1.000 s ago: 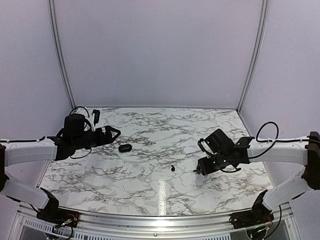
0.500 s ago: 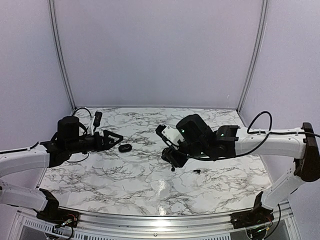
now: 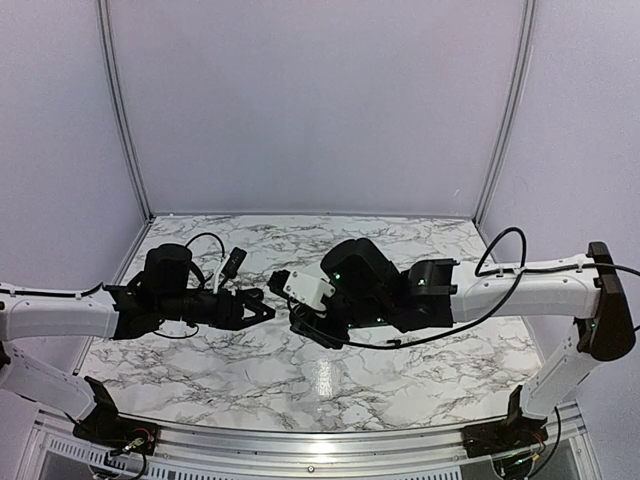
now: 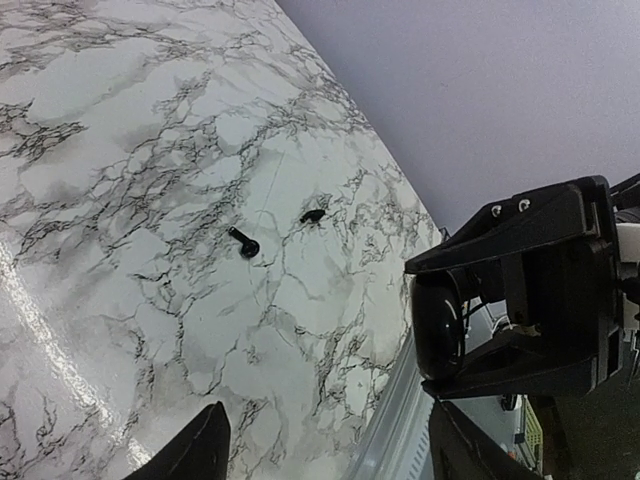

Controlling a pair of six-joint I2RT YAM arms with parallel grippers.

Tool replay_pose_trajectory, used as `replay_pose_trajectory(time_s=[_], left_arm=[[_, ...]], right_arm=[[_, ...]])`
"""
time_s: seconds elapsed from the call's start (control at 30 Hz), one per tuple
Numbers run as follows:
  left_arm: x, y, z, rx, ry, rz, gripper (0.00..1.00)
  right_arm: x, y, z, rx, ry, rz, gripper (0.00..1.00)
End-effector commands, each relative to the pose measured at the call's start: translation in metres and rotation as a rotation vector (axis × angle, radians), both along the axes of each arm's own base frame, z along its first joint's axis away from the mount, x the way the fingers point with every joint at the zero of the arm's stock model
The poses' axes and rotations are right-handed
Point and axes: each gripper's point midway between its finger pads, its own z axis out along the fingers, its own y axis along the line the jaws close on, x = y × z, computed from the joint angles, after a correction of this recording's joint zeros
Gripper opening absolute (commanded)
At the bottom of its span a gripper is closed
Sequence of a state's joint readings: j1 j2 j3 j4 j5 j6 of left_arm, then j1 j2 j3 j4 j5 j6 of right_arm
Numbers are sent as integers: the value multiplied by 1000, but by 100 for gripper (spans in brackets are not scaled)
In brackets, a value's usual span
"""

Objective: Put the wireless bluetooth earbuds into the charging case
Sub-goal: Pass from the right arm to the left

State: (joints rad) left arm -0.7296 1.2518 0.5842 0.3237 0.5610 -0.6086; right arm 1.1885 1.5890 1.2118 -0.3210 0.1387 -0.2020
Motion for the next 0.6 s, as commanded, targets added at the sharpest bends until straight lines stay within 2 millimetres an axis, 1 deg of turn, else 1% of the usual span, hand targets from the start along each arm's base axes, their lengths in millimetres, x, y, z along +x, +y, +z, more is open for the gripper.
replay_pose_trajectory(time_s=[0.0,0.1,0.43,0.57], left_arm=[[-7,-16,23,-67,-54,-57,69],[-11,-23,31,-98,-56,-78,65],[-18,-36,30,-98,-59,-110,60],[-19,-40,32,-104,-62,-118,53]], right_arm=[[-1,18,20,44,-39,48,40],[-3,20,20,39,-49,58,39],[-10,31,21,24,-70,95,39],[-10,34,21,20,-76,96,39]])
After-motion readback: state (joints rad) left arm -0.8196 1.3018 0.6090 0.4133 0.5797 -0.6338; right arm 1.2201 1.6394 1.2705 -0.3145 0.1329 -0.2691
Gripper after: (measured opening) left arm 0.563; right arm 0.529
